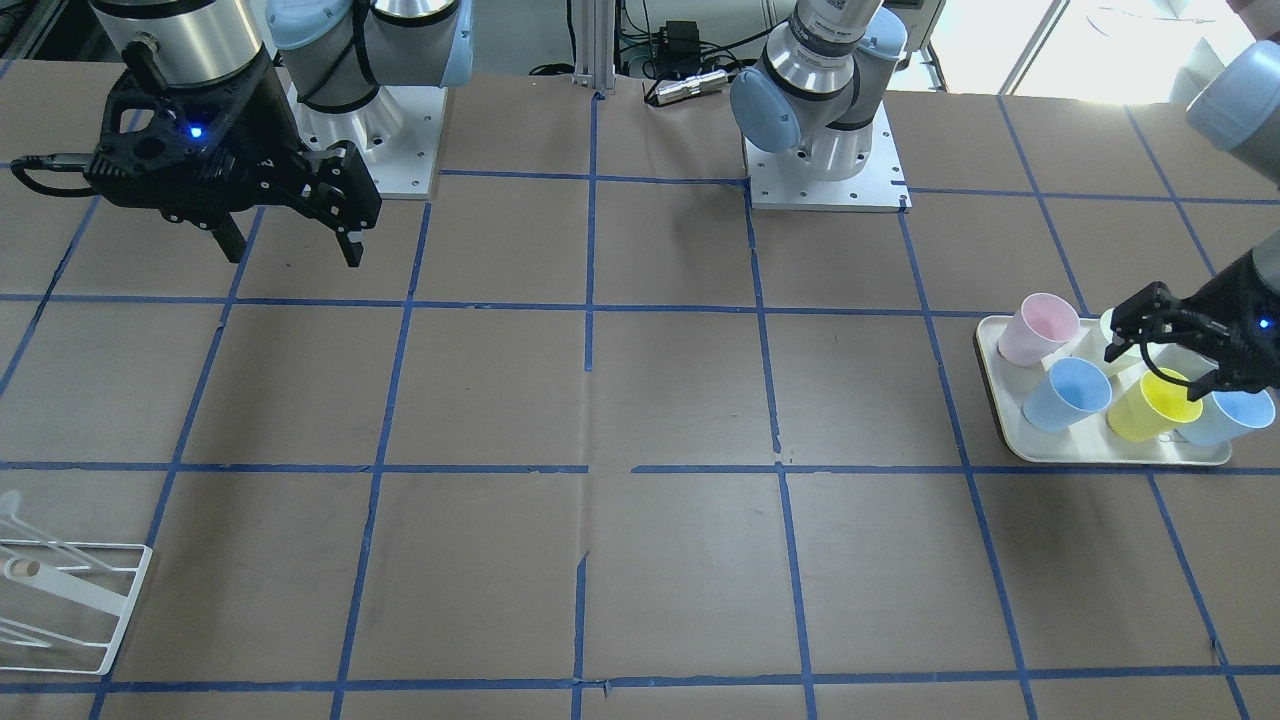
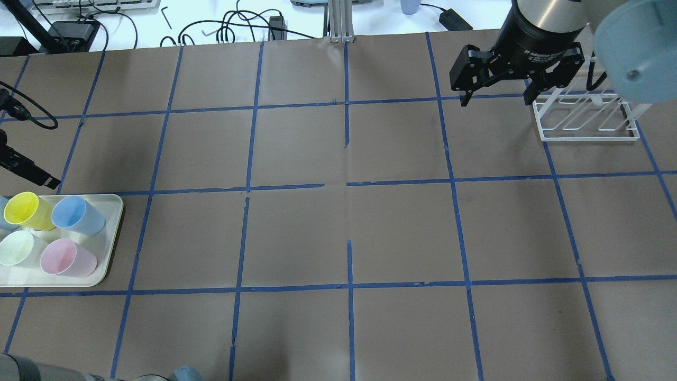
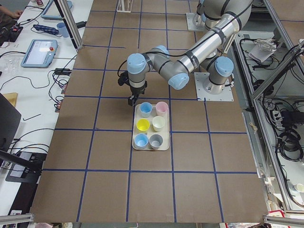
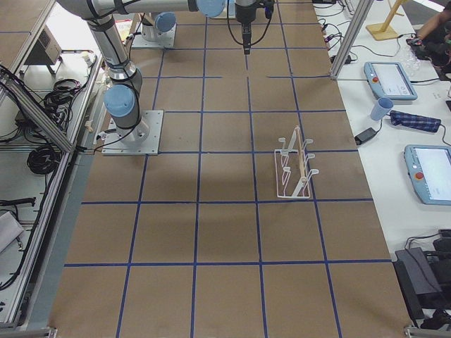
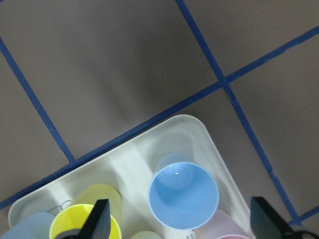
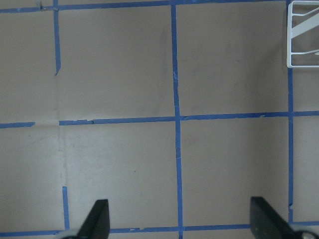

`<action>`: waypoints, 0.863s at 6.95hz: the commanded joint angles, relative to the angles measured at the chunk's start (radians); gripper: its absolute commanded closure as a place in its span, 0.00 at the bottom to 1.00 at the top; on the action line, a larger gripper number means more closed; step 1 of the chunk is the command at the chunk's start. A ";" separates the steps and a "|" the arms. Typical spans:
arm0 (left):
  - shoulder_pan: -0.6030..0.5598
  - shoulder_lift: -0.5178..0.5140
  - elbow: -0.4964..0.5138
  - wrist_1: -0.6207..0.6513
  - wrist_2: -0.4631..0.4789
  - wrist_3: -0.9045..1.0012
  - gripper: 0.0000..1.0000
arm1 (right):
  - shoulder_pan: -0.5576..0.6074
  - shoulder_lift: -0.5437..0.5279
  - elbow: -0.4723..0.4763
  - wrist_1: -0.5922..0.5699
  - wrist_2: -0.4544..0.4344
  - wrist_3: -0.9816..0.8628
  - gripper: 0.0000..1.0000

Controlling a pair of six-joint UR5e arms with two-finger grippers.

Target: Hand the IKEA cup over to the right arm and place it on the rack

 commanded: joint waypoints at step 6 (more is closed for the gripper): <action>0.034 -0.092 -0.060 0.073 0.019 0.105 0.00 | 0.000 0.000 0.000 0.002 -0.001 -0.001 0.00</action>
